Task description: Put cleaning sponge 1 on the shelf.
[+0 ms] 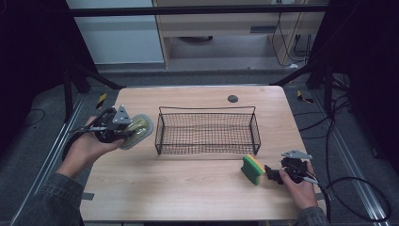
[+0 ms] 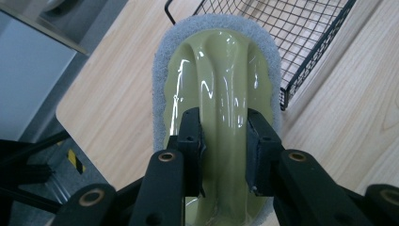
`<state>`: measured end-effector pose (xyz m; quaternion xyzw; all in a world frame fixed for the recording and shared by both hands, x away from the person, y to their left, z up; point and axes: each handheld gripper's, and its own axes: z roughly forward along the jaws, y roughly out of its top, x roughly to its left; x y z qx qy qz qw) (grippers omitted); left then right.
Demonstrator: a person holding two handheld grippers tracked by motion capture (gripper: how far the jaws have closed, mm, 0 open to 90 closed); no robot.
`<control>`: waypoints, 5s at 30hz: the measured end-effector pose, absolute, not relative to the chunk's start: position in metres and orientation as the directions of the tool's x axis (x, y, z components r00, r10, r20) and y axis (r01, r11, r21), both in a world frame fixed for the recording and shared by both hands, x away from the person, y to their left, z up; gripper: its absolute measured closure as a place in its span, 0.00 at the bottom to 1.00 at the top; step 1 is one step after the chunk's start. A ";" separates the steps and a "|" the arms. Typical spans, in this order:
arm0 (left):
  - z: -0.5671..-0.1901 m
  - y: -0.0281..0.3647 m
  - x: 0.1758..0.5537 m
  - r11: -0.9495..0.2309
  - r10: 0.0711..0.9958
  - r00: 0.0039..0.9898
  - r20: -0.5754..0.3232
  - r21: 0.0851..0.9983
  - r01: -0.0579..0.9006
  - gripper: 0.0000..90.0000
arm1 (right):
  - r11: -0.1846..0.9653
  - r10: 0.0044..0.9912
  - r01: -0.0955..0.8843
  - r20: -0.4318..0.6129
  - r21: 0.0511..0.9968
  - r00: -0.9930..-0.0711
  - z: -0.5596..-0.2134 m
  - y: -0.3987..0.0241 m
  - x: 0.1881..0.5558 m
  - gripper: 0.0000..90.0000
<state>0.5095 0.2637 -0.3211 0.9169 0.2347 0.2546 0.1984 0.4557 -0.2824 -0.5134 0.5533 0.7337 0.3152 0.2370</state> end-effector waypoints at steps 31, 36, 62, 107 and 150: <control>-0.302 0.203 0.532 -0.889 0.375 0.799 0.470 0.426 0.166 0.79 | 0.189 0.961 0.663 0.000 0.724 -0.275 -0.513 -0.282 0.456 0.01; -0.305 0.192 0.534 -0.906 0.342 0.806 0.483 0.397 0.146 0.79 | 0.188 0.962 0.664 0.002 0.723 -0.274 -0.513 -0.282 0.456 0.01; -0.306 0.160 0.538 -0.910 0.286 0.827 0.484 0.408 0.076 0.79 | 0.195 0.960 0.661 -0.004 0.724 -0.279 -0.514 -0.283 0.456 0.01; -0.310 0.138 0.541 -0.936 0.201 0.820 0.536 0.352 0.000 0.79 | 0.199 0.958 0.662 -0.002 0.723 -0.286 -0.513 -0.283 0.456 0.01; -0.373 0.140 0.573 -0.954 0.147 0.886 0.440 0.298 0.010 0.79 | 0.200 0.958 0.661 -0.003 0.723 -0.287 -0.513 -0.283 0.457 0.01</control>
